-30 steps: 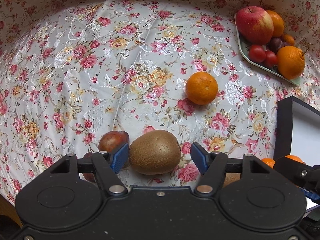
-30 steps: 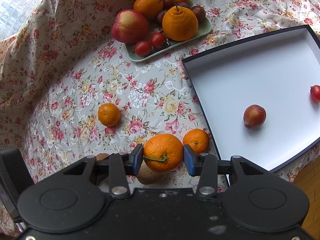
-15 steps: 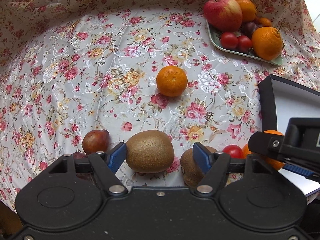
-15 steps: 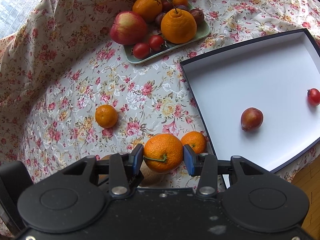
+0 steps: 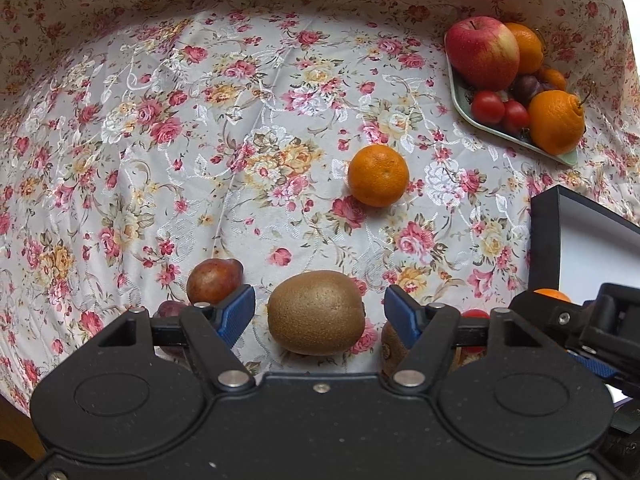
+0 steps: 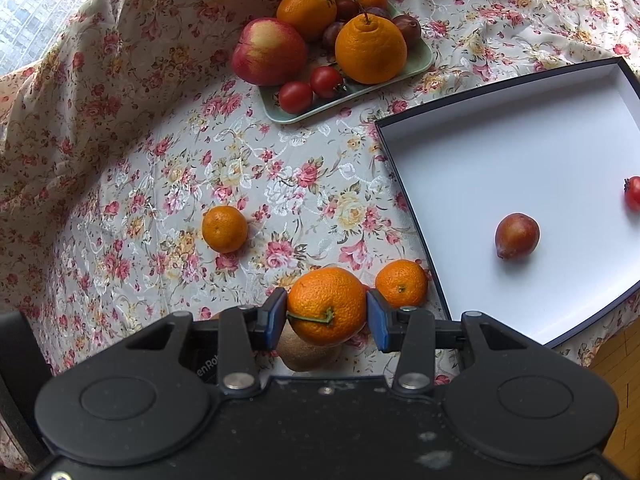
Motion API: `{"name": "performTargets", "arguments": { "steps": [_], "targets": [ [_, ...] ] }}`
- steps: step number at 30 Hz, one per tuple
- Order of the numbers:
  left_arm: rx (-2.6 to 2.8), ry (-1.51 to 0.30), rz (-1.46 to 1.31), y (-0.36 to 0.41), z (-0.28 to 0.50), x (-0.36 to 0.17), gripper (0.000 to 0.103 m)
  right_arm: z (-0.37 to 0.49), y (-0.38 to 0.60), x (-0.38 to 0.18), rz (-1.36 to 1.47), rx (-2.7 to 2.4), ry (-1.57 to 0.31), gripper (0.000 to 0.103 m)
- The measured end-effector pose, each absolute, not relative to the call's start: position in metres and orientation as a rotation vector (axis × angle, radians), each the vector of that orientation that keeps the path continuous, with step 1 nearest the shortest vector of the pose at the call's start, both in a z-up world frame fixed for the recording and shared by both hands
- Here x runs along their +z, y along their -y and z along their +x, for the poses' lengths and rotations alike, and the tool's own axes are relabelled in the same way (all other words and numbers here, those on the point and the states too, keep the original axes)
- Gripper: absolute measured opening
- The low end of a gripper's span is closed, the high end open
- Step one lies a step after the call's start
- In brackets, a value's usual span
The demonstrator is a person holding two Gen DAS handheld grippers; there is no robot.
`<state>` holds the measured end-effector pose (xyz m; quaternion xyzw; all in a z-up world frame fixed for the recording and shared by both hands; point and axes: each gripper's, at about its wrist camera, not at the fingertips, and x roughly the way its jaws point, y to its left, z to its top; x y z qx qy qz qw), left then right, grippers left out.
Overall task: Organize fruits
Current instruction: 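Close the left tool on the brown kiwi and lift it while the right tool holds the tangerine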
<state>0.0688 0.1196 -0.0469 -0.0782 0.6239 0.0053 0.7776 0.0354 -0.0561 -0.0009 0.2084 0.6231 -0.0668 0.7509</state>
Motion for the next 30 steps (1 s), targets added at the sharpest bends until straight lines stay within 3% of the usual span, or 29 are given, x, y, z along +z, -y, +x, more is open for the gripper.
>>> {"name": "performTargets", "arguments": {
  "steps": [18,22,30],
  "targets": [
    [0.026,-1.422,-0.165,-0.119,0.073,-0.075,0.071,0.036,0.057,-0.002,0.458,-0.146,-1.371,0.045],
    [0.05,-1.433,-0.168,-0.119,0.074,-0.079,0.062,0.035,0.058,-0.003,0.457,-0.149,-1.372,0.045],
    [0.069,-1.38,-0.211,-0.12,0.075,-0.061,0.062,0.036,0.067,-0.005,0.465,-0.174,-1.378,0.045]
  ]
}}
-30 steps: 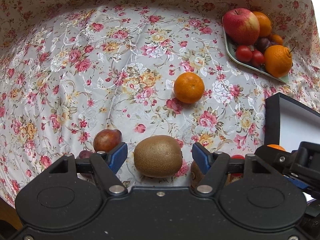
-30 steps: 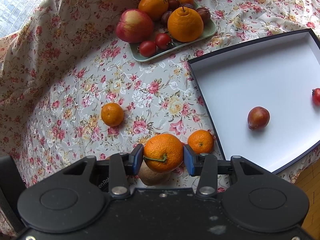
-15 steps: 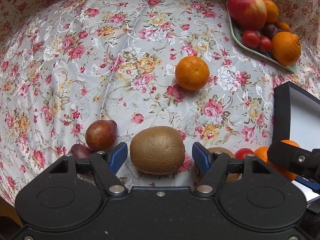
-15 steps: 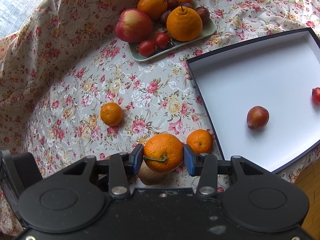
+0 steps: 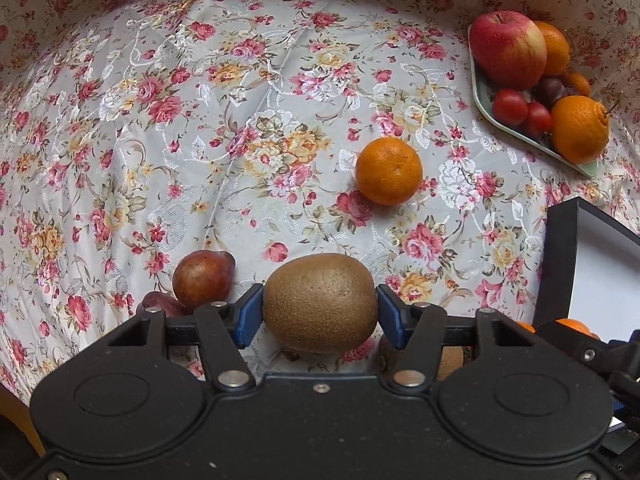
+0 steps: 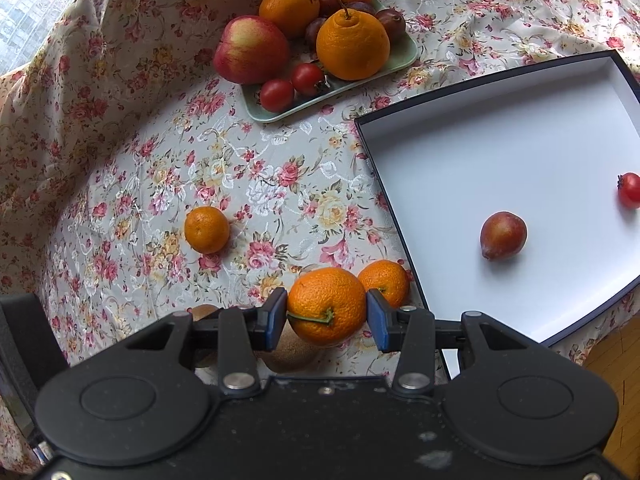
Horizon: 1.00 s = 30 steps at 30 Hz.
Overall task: Organize fruits
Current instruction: 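Close the left tool on the brown kiwi and lift it while the right tool holds the tangerine, then carry the kiwi in the left tool and tangerine in the right tool over the white box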
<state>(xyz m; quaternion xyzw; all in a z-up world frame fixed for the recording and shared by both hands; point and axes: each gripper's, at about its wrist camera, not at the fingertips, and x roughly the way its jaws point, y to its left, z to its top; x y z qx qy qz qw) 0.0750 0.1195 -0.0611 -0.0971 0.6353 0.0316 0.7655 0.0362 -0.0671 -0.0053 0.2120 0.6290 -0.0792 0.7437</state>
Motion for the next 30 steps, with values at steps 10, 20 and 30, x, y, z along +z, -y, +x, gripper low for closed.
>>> {"name": "performTargets", "arguments": {
  "steps": [10,20,30],
  "targets": [
    [0.004,-1.32,-0.171,-0.091,0.079,-0.032,0.062,0.04,0.098,-0.002,0.506,-0.225,-1.351,0.045],
    [-0.101,-1.298,-0.131,-0.038,0.085,-0.017,0.062,0.041,0.165,-0.003,0.585,-0.36,-1.313,0.045],
    [-0.194,-1.262,-0.048,0.027,0.088,-0.015,0.062,0.032,0.241,-0.005,0.662,-0.506,-1.274,0.045]
  ]
}}
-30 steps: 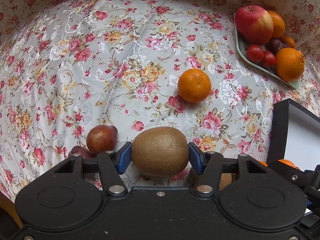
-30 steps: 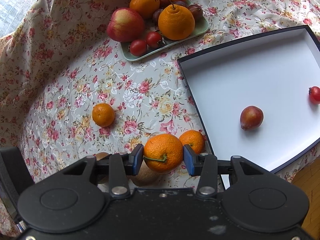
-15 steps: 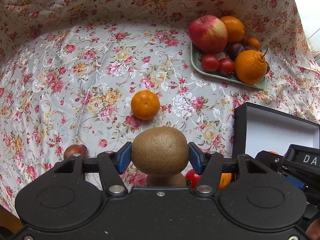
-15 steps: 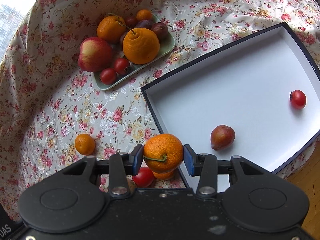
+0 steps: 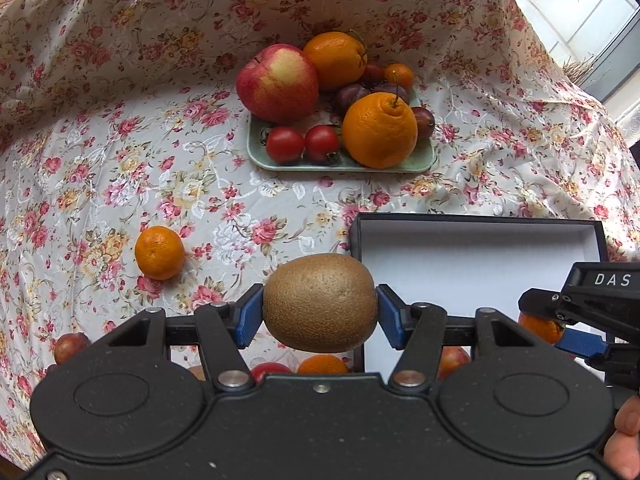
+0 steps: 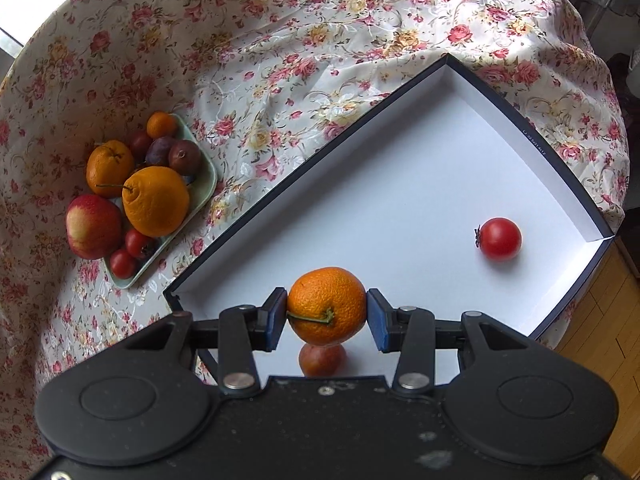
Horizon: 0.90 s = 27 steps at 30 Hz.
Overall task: Organize fruits
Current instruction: 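Carry the kiwi in the left tool and tangerine in the right tool over the white box, then open the right tool dropping the tangerine while the left tool releases the kiwi into the box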
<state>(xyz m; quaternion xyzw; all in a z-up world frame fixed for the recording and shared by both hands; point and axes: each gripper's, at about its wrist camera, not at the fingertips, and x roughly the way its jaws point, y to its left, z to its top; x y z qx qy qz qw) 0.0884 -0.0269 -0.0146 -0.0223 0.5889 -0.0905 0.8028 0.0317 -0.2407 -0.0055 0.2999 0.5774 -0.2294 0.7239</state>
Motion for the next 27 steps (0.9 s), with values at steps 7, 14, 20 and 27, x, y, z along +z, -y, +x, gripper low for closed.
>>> {"name": "performTargets", "arguments": {
  "steps": [7,14,20,27],
  "targets": [
    [-0.251,-1.278,-0.023,0.066,0.09,-0.023,0.062,0.025,0.27,-0.006,0.663,-0.582,-1.251,0.045],
    [-0.29,-1.284,0.005,0.094,0.093,-0.03,0.062,0.025,0.29,-0.009,0.638,-0.629,-1.235,0.045],
    [-0.312,-1.28,0.047,0.106,0.089,-0.034,0.062,0.02,0.301,-0.004,0.64,-0.663,-1.193,0.045],
    [-0.334,-1.22,0.066,0.109,0.084,-0.025,0.062,0.014,0.305,0.007,0.643,-0.703,-1.124,0.044]
  ]
}}
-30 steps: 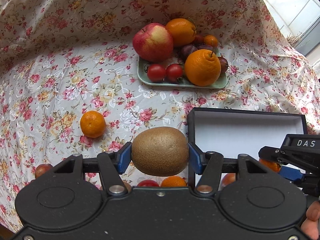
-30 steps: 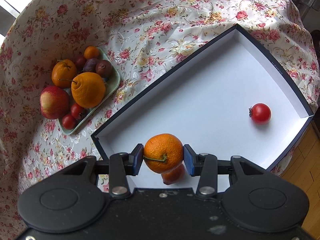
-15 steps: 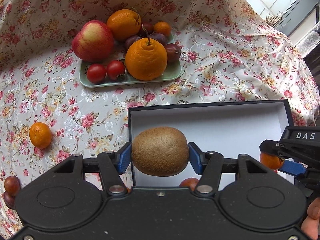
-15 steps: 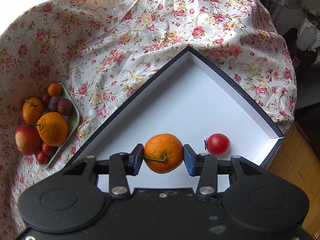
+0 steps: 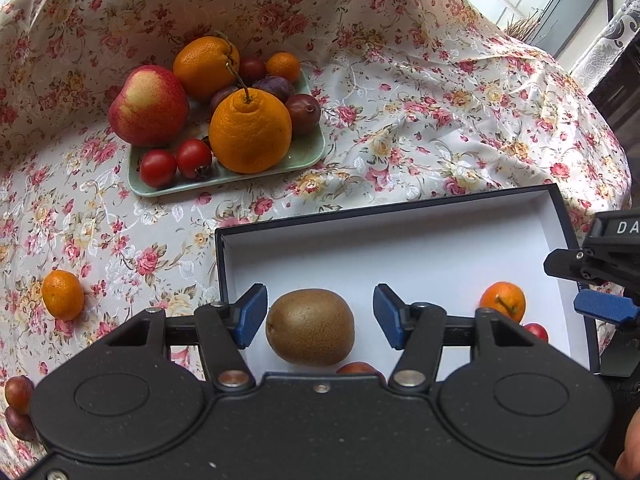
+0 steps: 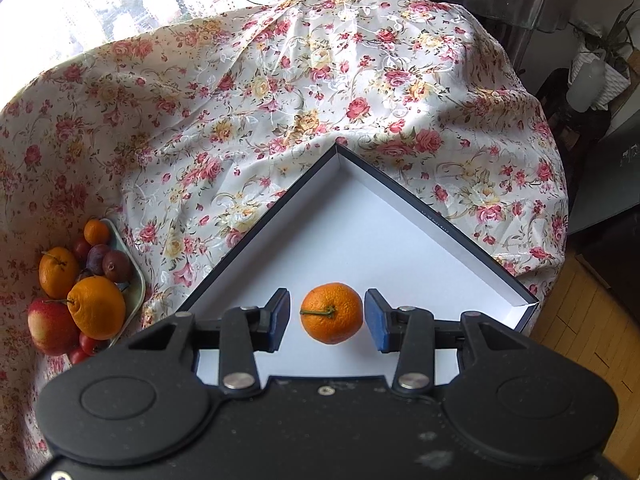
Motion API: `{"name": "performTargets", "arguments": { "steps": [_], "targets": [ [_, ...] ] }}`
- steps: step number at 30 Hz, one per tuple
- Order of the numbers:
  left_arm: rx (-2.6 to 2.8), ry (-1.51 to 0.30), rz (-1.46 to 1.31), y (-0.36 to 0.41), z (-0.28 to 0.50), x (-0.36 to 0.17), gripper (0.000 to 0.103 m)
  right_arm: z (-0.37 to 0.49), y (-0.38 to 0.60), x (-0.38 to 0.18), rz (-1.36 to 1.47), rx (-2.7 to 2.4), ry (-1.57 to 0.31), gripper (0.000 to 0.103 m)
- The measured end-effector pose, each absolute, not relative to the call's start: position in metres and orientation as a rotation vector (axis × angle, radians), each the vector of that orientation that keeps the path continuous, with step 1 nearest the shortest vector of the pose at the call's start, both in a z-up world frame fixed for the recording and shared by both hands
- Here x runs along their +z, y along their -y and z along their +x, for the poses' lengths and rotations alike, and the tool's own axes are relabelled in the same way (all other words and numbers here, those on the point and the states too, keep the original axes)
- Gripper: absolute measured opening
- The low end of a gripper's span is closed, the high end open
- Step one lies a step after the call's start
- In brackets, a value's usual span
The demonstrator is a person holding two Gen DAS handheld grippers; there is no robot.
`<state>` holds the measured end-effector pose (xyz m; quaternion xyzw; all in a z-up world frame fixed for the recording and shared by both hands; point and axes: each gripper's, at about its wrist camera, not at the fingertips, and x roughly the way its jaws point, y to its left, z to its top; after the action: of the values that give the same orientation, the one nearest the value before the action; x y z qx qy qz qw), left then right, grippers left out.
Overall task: Organize fruits
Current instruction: 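Open the right tool dropping the tangerine while the left tool releases the kiwi into the box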
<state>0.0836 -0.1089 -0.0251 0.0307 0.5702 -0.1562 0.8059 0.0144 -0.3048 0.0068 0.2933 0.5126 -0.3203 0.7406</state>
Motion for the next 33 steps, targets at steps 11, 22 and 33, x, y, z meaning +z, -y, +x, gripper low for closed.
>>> {"name": "performTargets", "arguments": {
  "steps": [11,22,33],
  "targets": [
    [-0.305,-1.252,0.078,0.105,0.087,-0.031,0.062,0.019,0.296,-0.001,0.621,-0.653,-1.197,0.044],
    [-0.303,-1.297,0.126,0.107,0.085,-0.039,0.062,0.02,0.295,-0.007,0.633,-0.652,-1.262,0.044],
    [-0.282,-1.301,0.136,0.093,0.085,-0.036,0.062,0.024,0.288,-0.018,0.681,-0.647,-1.352,0.044]
  ]
}}
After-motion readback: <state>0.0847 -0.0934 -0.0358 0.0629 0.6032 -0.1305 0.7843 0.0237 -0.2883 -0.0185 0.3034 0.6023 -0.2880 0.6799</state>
